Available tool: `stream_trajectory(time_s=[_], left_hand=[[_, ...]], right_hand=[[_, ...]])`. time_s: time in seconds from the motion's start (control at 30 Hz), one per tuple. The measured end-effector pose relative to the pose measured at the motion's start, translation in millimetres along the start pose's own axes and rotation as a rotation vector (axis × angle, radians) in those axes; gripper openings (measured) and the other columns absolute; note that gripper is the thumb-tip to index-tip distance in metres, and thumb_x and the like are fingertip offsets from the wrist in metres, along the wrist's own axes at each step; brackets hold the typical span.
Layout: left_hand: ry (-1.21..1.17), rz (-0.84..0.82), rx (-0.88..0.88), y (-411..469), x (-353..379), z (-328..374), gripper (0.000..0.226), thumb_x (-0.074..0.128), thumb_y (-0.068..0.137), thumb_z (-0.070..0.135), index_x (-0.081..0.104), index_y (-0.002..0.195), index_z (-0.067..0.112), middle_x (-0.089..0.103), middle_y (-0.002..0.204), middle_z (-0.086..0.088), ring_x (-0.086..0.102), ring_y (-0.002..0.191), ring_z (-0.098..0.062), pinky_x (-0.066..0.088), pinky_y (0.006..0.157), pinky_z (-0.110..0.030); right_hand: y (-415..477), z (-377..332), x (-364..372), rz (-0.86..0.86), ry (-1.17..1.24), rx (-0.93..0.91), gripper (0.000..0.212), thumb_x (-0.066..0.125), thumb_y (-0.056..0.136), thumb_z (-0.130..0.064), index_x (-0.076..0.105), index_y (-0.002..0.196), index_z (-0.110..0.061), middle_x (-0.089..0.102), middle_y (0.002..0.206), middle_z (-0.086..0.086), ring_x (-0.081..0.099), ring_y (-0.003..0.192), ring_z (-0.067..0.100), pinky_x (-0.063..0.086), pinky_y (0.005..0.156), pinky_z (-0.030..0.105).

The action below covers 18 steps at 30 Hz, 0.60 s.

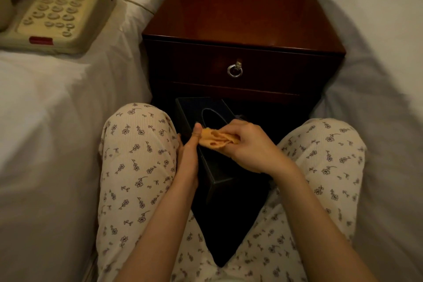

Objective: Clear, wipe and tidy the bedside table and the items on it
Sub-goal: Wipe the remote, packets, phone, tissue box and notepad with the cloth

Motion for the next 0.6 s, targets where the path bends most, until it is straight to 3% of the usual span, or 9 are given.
stream_trajectory(time_s=[0.1, 0.23, 0.33, 0.43, 0.6], left_hand=[[-0.005, 0.107, -0.021, 6.3, -1.6, -0.5, 0.092, 0.065, 0.078, 0.050, 0.016, 0.149, 0.018, 0.032, 0.149, -0.013, 0.037, 0.134, -0.030, 0.032, 0.110, -0.048], [-0.039, 0.062, -0.008, 1.0, -1.2, -4.4, 0.087, 0.069, 0.076, 0.042, 0.021, 0.147, 0.025, 0.047, 0.137, -0.011, 0.053, 0.118, -0.028, 0.042, 0.103, -0.046], [-0.081, 0.043, -0.047, -2.3, 0.1, -4.3, 0.086, 0.068, 0.077, 0.040, 0.020, 0.147, 0.028, 0.050, 0.129, -0.009, 0.056, 0.110, -0.028, 0.045, 0.099, -0.046], [-0.098, 0.018, -0.049, -9.2, 3.4, 0.2, 0.057, 0.063, 0.083, 0.035, 0.040, 0.133, 0.020, 0.055, 0.117, -0.009, 0.059, 0.099, -0.024, 0.050, 0.089, -0.041], [-0.082, 0.011, -0.050, -9.9, 1.9, 4.4, 0.064, 0.064, 0.082, 0.035, 0.034, 0.136, 0.020, 0.055, 0.118, -0.009, 0.058, 0.101, -0.024, 0.049, 0.093, -0.044]], right_hand=[[-11.9, -0.3, 5.0, -0.031, 0.045, -0.040, 0.021, 0.067, 0.082, -0.009, 0.072, 0.101, -0.016, 0.055, 0.089, -0.006, 0.056, 0.082, 0.010, 0.045, 0.074, 0.023], [-26.3, 15.7, 1.5, -0.002, 0.123, 0.005, 0.030, 0.058, 0.076, 0.008, 0.072, 0.088, -0.016, 0.054, 0.083, -0.010, 0.055, 0.078, 0.011, 0.044, 0.070, 0.025], [-30.7, 32.1, -8.7, 0.201, 0.135, 0.094, 0.029, 0.058, 0.078, 0.004, 0.067, 0.079, -0.024, 0.052, 0.080, -0.010, 0.052, 0.074, 0.011, 0.040, 0.064, 0.015], [-28.9, 37.9, -18.1, 0.412, 0.065, 0.154, 0.022, 0.057, 0.082, -0.004, 0.065, 0.085, -0.024, 0.050, 0.082, -0.010, 0.046, 0.072, 0.003, 0.032, 0.060, 0.011], [-19.1, 49.9, -19.5, 0.472, 0.095, 0.263, 0.016, 0.054, 0.086, -0.012, 0.067, 0.093, -0.018, 0.051, 0.094, -0.002, 0.046, 0.069, 0.003, 0.032, 0.058, 0.015]])
Point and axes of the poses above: each hand's wrist, its own y-axis towards the middle knuckle, its own x-axis out of the palm, z = x × y, the point moved 6 cm from there along y, towards the middle knuckle
